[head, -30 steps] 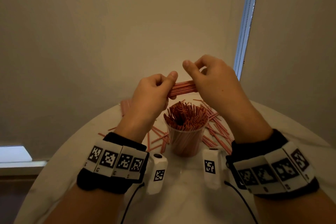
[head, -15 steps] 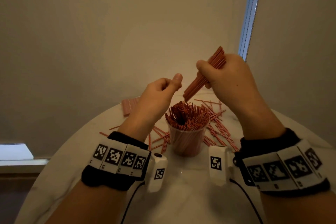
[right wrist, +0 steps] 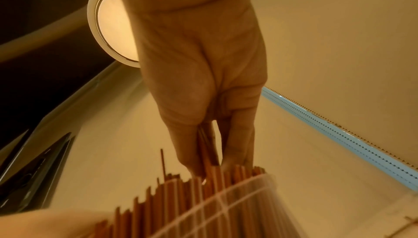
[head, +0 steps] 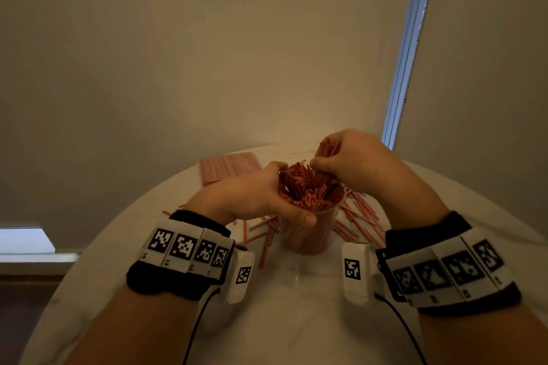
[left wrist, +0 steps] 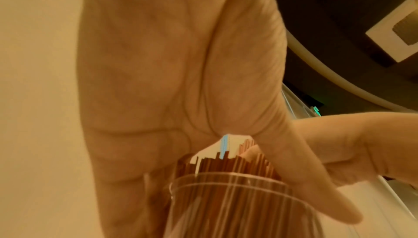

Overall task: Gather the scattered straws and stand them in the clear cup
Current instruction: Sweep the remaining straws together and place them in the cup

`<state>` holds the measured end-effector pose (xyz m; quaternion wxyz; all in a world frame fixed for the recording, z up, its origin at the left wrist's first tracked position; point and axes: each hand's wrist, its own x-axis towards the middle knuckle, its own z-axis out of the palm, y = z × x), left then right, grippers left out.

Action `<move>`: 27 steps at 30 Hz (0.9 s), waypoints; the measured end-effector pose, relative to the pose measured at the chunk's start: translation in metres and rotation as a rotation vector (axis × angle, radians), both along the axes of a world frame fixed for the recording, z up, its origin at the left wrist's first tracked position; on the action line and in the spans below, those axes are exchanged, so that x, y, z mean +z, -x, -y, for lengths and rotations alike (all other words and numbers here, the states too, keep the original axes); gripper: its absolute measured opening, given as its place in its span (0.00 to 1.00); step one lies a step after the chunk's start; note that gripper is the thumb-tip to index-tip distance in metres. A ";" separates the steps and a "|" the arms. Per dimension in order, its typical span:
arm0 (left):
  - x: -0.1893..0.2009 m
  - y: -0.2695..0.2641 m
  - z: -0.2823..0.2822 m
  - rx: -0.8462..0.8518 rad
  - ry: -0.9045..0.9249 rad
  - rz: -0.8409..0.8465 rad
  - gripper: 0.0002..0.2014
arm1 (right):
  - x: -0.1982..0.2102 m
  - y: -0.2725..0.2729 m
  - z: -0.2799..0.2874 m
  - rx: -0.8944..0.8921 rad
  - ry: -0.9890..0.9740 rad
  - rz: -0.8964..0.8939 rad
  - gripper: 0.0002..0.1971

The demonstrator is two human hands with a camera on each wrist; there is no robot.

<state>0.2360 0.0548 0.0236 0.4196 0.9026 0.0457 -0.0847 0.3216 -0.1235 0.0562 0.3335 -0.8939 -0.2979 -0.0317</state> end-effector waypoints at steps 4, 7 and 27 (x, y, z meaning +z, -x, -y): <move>-0.001 -0.002 -0.001 0.031 -0.017 0.025 0.60 | -0.006 0.004 -0.012 -0.036 0.161 0.102 0.10; -0.003 -0.002 -0.001 0.036 0.003 0.035 0.57 | -0.011 0.006 -0.017 0.004 0.280 0.104 0.12; -0.003 -0.003 0.002 0.029 -0.051 0.035 0.58 | 0.006 0.011 0.007 0.329 0.268 -0.232 0.36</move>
